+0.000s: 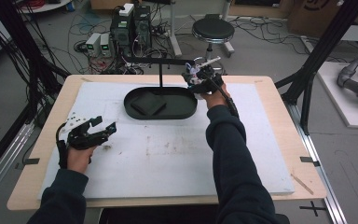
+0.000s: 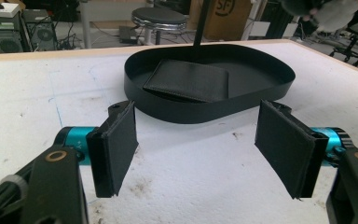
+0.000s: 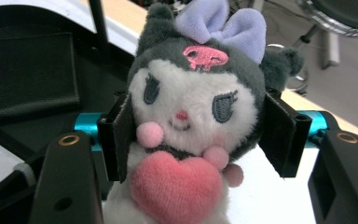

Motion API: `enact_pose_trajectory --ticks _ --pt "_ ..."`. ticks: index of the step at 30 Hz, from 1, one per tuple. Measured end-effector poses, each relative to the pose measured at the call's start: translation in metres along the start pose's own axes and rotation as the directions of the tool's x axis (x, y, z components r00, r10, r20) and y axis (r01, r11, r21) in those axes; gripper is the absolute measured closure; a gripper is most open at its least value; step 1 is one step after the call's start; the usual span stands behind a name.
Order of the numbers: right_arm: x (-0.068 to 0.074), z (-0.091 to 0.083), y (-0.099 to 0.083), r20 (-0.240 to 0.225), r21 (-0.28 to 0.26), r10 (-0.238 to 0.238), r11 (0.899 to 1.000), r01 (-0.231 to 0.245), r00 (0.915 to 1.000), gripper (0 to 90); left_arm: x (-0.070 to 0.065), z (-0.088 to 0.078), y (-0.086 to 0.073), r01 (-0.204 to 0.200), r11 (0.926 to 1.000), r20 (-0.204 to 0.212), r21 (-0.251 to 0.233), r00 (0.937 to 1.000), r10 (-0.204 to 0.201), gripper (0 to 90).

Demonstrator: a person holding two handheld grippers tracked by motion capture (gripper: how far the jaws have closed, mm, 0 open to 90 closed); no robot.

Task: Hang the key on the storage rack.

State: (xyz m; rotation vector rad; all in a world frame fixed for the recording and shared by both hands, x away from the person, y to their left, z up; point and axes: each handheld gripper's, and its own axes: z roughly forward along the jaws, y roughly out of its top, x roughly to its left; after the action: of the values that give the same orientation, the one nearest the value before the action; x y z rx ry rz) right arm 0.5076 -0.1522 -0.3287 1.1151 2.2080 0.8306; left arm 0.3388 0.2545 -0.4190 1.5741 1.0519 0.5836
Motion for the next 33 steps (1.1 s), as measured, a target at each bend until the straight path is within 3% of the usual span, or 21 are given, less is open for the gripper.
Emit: enact_pose_trajectory --ticks 9,16,17,18,20,23,25,26,28,30,31,33 --pt "0.010 0.021 -0.005 -0.050 -0.029 0.084 0.996 -0.085 0.9952 33.7 0.000 0.000 0.000 0.000 1.0000 0.003 0.002 1.0000 0.000 29.2" --pt "0.009 0.022 -0.010 -0.089 -0.007 0.066 0.998 -0.066 0.9939 25.9 0.001 0.000 -0.001 0.001 1.0000 0.003 0.003 1.0000 -0.001 29.2" --pt "0.007 0.016 -0.015 -0.121 -0.051 0.067 0.996 -0.073 0.9904 25.4 0.000 0.000 0.000 0.001 1.0000 0.002 0.004 1.0000 -0.001 29.2" --pt "0.007 0.016 -0.015 -0.121 -0.051 0.067 0.996 -0.073 0.9904 25.4 0.000 0.000 0.000 0.001 1.0000 0.003 0.003 1.0000 -0.001 29.2" --pt "0.002 0.005 -0.029 -0.150 -0.120 0.057 0.990 -0.075 0.9871 25.4 0.001 0.000 -0.001 0.000 1.0000 0.003 0.005 1.0000 0.000 29.2" --pt "-0.005 -0.005 -0.043 -0.168 -0.101 0.046 0.993 -0.063 0.9848 25.2 0.000 0.000 -0.001 0.001 1.0000 0.003 0.007 1.0000 -0.001 29.2" --pt "-0.006 -0.008 -0.047 -0.174 -0.103 0.042 0.993 -0.061 0.9839 25.4 0.000 0.000 -0.001 0.000 1.0000 0.003 0.007 1.0000 -0.001 29.2" --pt "-0.008 -0.018 -0.058 -0.158 -0.124 0.022 0.991 -0.042 0.9872 25.8 0.000 0.001 -0.001 0.002 1.0000 0.004 0.008 1.0000 -0.002 29.2" --pt "-0.012 -0.027 -0.064 -0.166 -0.090 0.018 0.995 -0.034 0.9859 24.8 0.000 0.001 -0.001 0.000 1.0000 0.003 0.008 1.0000 0.000 29.2" --pt "-0.011 -0.039 -0.077 -0.149 -0.164 -0.015 0.986 -0.010 0.9887 26.8 0.000 0.001 -0.001 0.002 1.0000 0.000 0.007 1.0000 -0.002 29.2" --pt "-0.012 -0.043 -0.079 -0.148 -0.151 -0.022 0.988 -0.001 0.9888 26.2 0.000 0.001 -0.001 0.002 1.0000 0.000 0.007 1.0000 -0.002 29.2" --pt "-0.013 -0.052 -0.091 -0.155 -0.176 -0.024 0.984 -0.004 0.9876 26.2 0.000 0.001 -0.001 0.004 1.0000 0.000 0.005 1.0000 -0.004 29.2"
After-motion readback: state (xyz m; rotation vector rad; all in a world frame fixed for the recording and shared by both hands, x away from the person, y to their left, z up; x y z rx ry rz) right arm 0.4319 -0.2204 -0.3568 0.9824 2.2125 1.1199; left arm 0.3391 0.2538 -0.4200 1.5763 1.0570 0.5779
